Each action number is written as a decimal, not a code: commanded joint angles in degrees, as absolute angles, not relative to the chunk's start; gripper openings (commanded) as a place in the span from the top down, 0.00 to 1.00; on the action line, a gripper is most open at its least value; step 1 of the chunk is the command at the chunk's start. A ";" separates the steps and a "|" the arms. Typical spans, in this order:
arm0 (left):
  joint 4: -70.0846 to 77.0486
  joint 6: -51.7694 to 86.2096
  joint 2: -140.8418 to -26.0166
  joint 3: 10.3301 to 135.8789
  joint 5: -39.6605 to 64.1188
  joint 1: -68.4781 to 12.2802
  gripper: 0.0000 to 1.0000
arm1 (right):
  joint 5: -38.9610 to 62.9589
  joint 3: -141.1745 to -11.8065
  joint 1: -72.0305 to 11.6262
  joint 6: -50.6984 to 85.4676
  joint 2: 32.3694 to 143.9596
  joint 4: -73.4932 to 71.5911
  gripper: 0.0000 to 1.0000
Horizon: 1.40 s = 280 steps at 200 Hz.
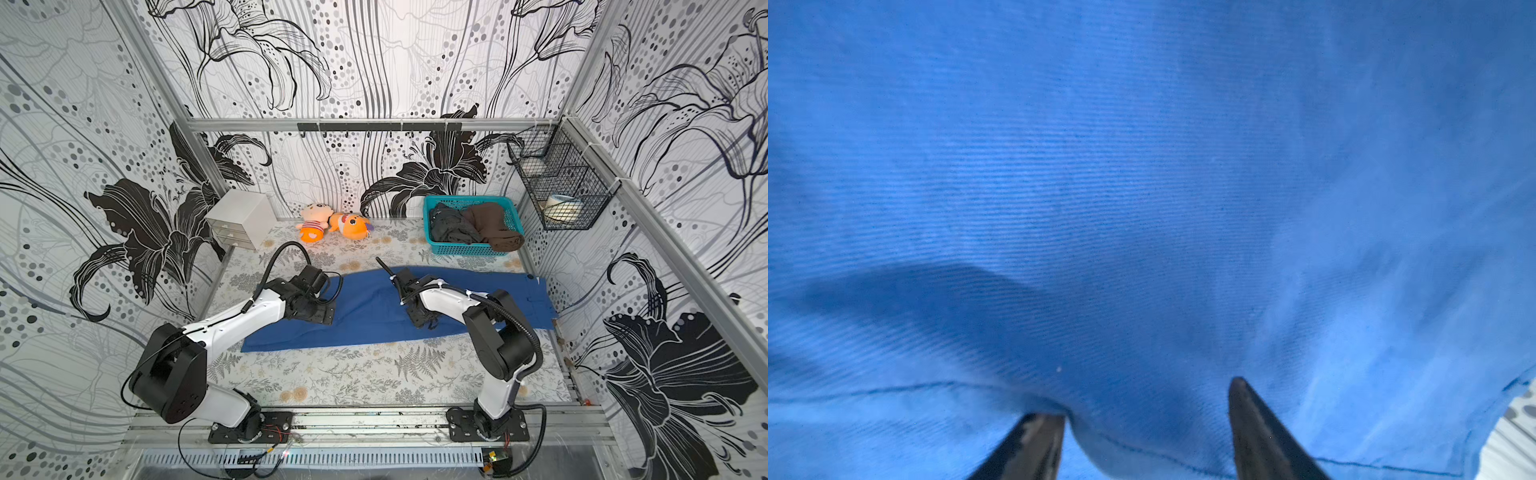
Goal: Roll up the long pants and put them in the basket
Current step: Fold the long pant at the center of the board.
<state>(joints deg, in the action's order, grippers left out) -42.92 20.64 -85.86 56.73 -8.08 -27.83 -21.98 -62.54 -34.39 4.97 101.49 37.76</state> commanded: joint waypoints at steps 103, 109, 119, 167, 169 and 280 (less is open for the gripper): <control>-35.27 29.09 -84.06 48.93 -5.91 -14.53 0.01 | -20.63 -62.40 -34.17 7.56 96.03 43.05 1.00; -35.39 29.09 -84.41 48.95 -6.70 -14.42 0.01 | -19.52 -62.40 -34.17 7.99 95.19 43.67 1.00; -35.80 29.19 -85.04 49.19 -6.92 -14.18 0.01 | -17.61 -62.27 -34.12 8.49 93.42 44.59 1.00; -36.78 29.73 -84.74 49.66 -8.26 -13.24 0.01 | -11.65 -63.12 -34.17 9.08 89.49 51.82 1.00; -36.75 29.74 -84.69 49.70 -8.26 -13.24 0.01 | -10.91 -63.18 -34.19 9.08 89.35 52.11 1.00; -37.48 29.00 -83.15 50.98 -9.53 -11.70 0.01 | -1.41 -65.31 -34.25 5.23 93.55 60.11 1.00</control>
